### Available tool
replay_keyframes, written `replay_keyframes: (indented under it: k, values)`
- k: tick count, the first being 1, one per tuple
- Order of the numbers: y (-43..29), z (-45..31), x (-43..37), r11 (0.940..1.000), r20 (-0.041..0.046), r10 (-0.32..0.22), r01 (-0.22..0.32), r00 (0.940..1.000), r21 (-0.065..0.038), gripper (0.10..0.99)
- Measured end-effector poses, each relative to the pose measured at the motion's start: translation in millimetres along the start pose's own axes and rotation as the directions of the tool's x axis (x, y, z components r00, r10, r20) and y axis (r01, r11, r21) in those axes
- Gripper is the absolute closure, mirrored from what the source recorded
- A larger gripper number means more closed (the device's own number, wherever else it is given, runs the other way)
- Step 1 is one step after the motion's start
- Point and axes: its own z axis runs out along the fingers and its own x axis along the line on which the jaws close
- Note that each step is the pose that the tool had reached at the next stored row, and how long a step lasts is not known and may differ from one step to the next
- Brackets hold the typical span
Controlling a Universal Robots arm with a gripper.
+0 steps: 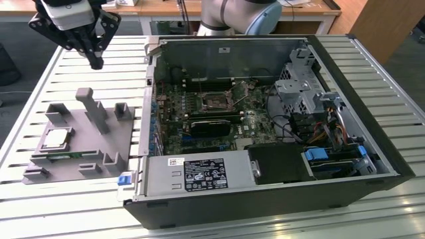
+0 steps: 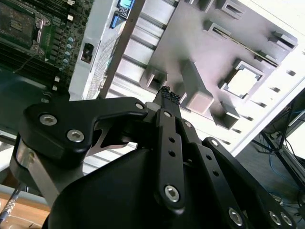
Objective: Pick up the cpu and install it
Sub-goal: 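Reach for the cpu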
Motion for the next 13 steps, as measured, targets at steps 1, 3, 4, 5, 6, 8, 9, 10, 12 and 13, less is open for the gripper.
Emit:
replay_keyframes:
  k: [1, 3, 4, 5, 6, 8, 9, 10, 12, 13]
  values:
    - [-0.1, 0.0, 1.6, 1.0000, 0.0000, 0.000, 0.000, 1.0000, 0.000, 0.980]
    - [-0.4, -0.1, 5.1, 1.0000, 0.0000, 0.000, 0.000, 1.0000, 0.000, 0.980]
    - [-0.5, -0.1, 7.1, 1.0000, 0.0000, 0.000, 0.000, 1.0000, 0.000, 0.980]
    - [-0.7, -0.1, 8.9, 1.0000, 0.0000, 0.000, 0.000, 1.0000, 0.000, 0.980]
    - [-0.8, -0.1, 10.6, 1.0000, 0.0000, 0.000, 0.000, 1.0000, 0.000, 0.980]
    - [-1.0, -0.1, 13.8, 1.0000, 0.0000, 0.000, 0.000, 1.0000, 0.000, 0.980]
    - [-1.2, -0.1, 15.4, 1.0000, 0.0001, 0.000, 0.000, 1.0000, 0.000, 0.980]
    - [-1.3, -0.2, 16.9, 1.0000, 0.0000, 0.000, 0.000, 1.0000, 0.000, 0.980]
    - [-1.5, -0.3, 20.2, 1.0000, 0.0000, 0.000, 0.000, 1.0000, 0.000, 0.980]
    - [-1.7, -0.3, 21.9, 1.0000, 0.0000, 0.000, 0.000, 1.0000, 0.000, 0.980]
